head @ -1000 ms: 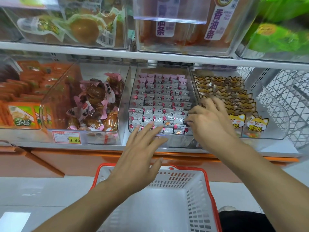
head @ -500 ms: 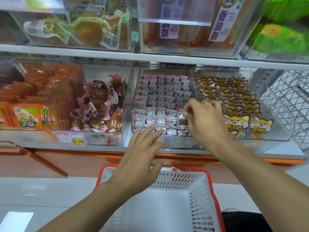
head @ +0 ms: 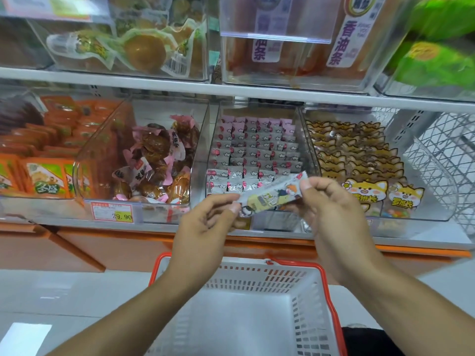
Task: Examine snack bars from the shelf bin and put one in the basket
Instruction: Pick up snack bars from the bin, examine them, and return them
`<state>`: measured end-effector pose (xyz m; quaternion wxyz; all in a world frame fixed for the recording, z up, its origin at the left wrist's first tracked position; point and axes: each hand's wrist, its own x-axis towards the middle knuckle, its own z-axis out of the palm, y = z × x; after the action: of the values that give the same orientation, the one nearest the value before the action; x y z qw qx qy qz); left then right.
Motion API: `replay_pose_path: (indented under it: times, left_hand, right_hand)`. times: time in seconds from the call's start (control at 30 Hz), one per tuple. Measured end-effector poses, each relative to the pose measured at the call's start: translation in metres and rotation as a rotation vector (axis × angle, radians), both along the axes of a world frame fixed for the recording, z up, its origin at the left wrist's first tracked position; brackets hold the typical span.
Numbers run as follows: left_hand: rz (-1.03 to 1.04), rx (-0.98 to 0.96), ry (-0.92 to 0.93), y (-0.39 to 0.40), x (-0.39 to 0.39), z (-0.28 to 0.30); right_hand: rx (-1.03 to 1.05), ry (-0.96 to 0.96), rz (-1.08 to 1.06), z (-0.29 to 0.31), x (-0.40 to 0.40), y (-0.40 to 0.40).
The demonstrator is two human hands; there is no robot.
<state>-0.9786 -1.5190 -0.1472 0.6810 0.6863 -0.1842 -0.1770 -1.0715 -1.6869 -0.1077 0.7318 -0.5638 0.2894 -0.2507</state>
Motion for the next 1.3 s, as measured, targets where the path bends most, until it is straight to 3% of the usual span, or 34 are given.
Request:
replay_pose_path:
  times: [0.2,0.8,0.9,1.03,1.2,1.3]
  left_hand:
    - [0.104,-0.114,0.332,0.004,0.014,-0.004]
    - [-0.073,-0.267,0.451,0.001,0.013,-0.001]
    - [-0.059,-0.263,0.466,0.001,0.013,-0.003]
    - [-0.042,-0.258,0.496,0.002,0.015,-0.002]
    - [0.027,-0.15,0.44,0.004,0.015,-0.002]
    - [-0.012,-0.108,0.336,0.004,0.012,-0.001]
  right_hand:
    - [0.348,0.025,0.007,-0.008,0.001,-0.007]
    - [0.273,0.087,0.062,-0.017,0.0,-0.012]
    - [0.172,0.054,0.172,-0.011,-0.004,-0.01]
    - [-0.282,0.129,0.368,-0.008,-0.008,-0.006]
    - [-0.344,0.108,0.33,-0.009,-0.009,-0.002]
    - [-0.272,0.118,0.281,-0.01,-0.008,-0.002]
